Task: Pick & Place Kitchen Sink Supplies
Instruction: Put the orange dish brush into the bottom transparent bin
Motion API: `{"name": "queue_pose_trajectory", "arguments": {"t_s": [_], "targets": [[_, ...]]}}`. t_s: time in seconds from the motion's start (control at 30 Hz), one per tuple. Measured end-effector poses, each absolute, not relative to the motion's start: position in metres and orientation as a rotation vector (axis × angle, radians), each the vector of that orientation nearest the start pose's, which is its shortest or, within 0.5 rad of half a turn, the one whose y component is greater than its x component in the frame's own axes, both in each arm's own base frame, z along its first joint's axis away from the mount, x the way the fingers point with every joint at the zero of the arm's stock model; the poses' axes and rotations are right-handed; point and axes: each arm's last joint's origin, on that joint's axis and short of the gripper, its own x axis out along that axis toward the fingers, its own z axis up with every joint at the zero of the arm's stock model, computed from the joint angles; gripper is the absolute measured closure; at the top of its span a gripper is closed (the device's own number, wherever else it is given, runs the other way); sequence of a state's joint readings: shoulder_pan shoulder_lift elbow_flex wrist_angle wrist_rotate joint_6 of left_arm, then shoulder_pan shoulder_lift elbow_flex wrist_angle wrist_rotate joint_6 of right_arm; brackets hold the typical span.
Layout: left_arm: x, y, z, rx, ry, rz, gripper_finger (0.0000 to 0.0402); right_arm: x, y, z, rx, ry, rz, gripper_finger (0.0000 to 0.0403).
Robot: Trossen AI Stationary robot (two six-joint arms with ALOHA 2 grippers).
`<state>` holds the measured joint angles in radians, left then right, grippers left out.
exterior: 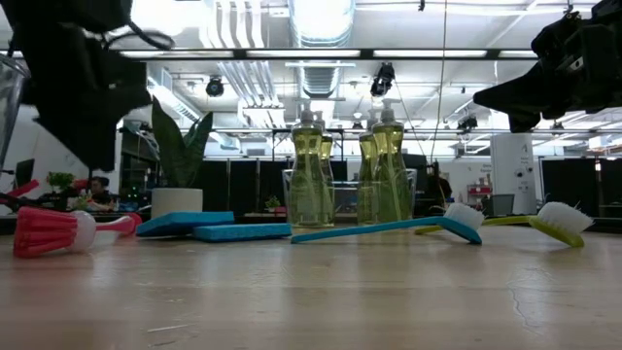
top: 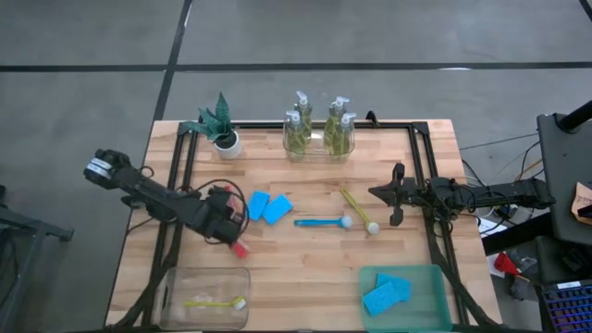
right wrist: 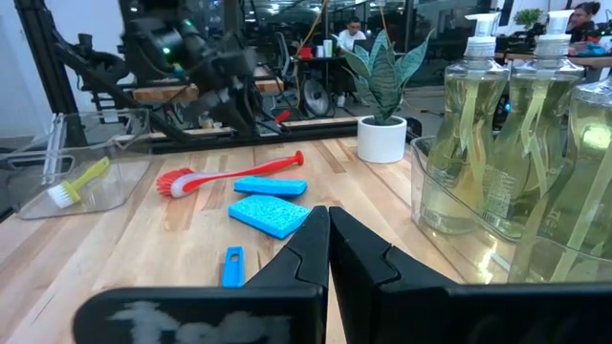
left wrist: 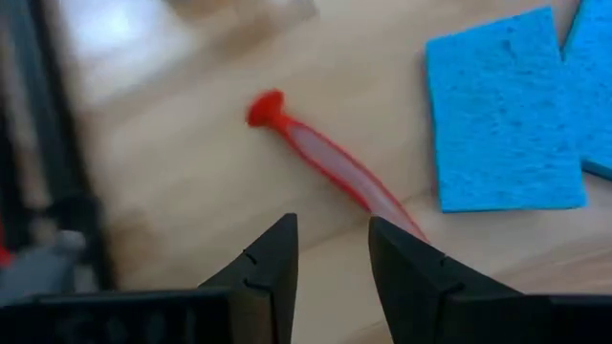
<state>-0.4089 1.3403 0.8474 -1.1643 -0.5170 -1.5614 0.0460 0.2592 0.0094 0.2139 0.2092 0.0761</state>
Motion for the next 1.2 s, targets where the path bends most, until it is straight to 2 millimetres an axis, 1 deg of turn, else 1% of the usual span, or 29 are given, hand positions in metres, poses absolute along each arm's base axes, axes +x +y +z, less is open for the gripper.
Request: {"name": "queue_pose_trajectory", "arguments": {"t_s": [0.13, 0.23, 0.33, 0.4, 0.5, 0.63, 0.77, 1.0, 1.1, 1.2], "targets": [[0.196, -0.061, 0.182, -0.608, 0.926, 0.963, 0.0266, 0.113, -0.001, 0.165, 0.072, 0.029, -0.165, 0.0394], [0.201, -0.059, 0.167, -0.643, 0.905, 0.861, 0.0243, 0.113, -0.001, 0.165, 0.073, 0.029, -0.164, 0.0394], [0.197, -0.054, 0.156, -0.651, 0.932, 0.872, 0.0209, 0.113, -0.001, 0.165, 0.071, 0.029, -0.164, 0.0394], [0.193, -0.05, 0.152, -0.671, 0.933, 0.913, 0.0186, 0.113, -0.001, 0.165, 0.073, 0.029, -0.164, 0.0394], [0.192, -0.049, 0.15, -0.674, 0.943, 0.918, 0.0158, 0.113, -0.001, 0.165, 0.071, 0.029, -0.164, 0.0394], [0.192, -0.049, 0.151, -0.68, 0.939, 0.915, 0.0139, 0.113, -0.001, 0.165, 0.071, 0.029, -0.164, 0.0394], [0.189, -0.048, 0.146, -0.71, 0.947, 0.949, 0.0139, 0.113, -0.001, 0.165, 0.072, 0.029, -0.164, 0.0394], [0.183, -0.046, 0.132, -0.695, 0.964, 0.933, 0.0153, 0.113, -0.001, 0.165, 0.072, 0.029, -0.164, 0.0394], [0.181, -0.046, 0.13, -0.669, 0.978, 0.924, 0.0181, 0.113, -0.001, 0.165, 0.071, 0.029, -0.164, 0.0394], [0.181, -0.045, 0.131, -0.653, 0.987, 0.913, 0.0224, 0.113, -0.001, 0.165, 0.073, 0.028, -0.165, 0.0394]]}}
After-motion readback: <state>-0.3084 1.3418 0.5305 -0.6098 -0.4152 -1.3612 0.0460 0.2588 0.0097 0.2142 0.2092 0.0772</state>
